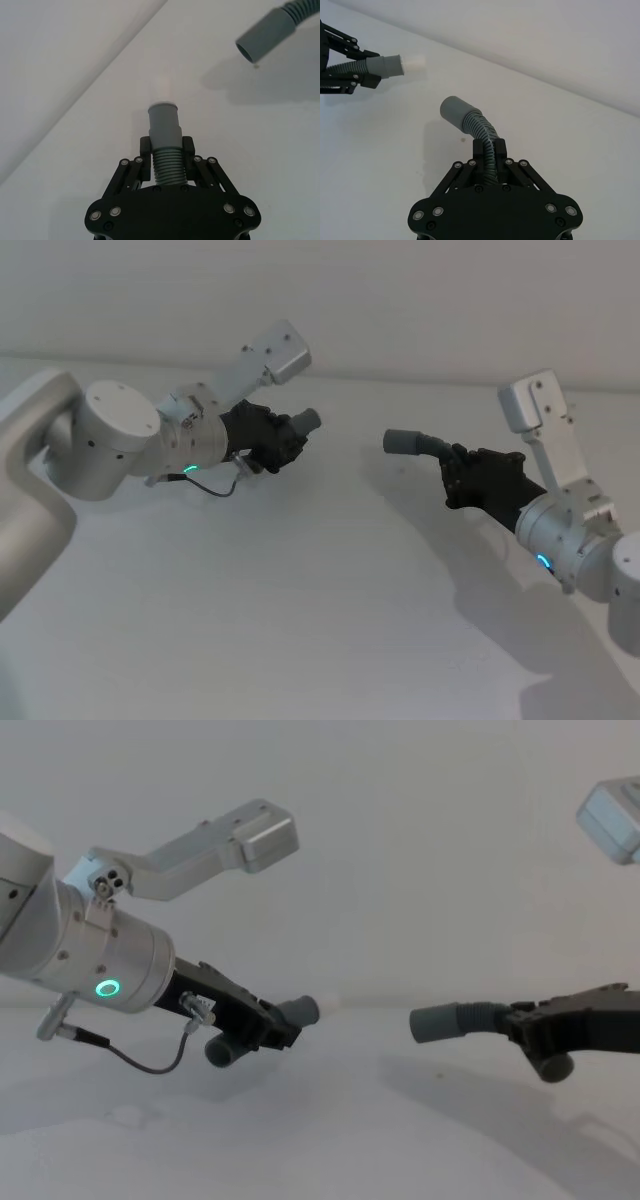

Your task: Use both hands to pick up one end of the pipe from the table, align the ends, and insert them.

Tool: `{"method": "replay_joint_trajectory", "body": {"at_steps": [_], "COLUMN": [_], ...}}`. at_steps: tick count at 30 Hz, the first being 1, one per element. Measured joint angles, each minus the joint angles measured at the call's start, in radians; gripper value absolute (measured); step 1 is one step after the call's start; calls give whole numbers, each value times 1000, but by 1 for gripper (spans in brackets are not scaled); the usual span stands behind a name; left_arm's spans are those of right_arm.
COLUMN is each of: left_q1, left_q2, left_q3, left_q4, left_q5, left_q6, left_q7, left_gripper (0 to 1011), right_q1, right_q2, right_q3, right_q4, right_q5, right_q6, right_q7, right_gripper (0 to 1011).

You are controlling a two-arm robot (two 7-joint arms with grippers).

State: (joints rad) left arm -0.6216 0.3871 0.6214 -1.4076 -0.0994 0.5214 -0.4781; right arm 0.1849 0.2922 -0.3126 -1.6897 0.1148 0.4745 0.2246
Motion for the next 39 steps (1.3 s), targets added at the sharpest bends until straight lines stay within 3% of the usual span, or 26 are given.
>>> {"method": "replay_joint_trajectory", "body": {"at_steps": [11,29,39], "left_q1": [-24,-58,-72], "left_q2": [51,148,183], "left_q3": [47,84,94], "left_q4": [-35,-187,-264], "left_q5": [42,50,50], "left_q6": [-98,-251,-282], "left_q7": [-82,-244,-285], "left_gripper": [356,356,356], "right_q1": [-28,-129,-164], "right_q2": [56,141,165], "right_q3": [37,166,205], "right_q4": [-44,-125,-145], "right_q5": [8,144,186], "right_q6": [-58,-203,-248], "right_q7": [53,178,207], "right_gripper": [136,129,127]}}
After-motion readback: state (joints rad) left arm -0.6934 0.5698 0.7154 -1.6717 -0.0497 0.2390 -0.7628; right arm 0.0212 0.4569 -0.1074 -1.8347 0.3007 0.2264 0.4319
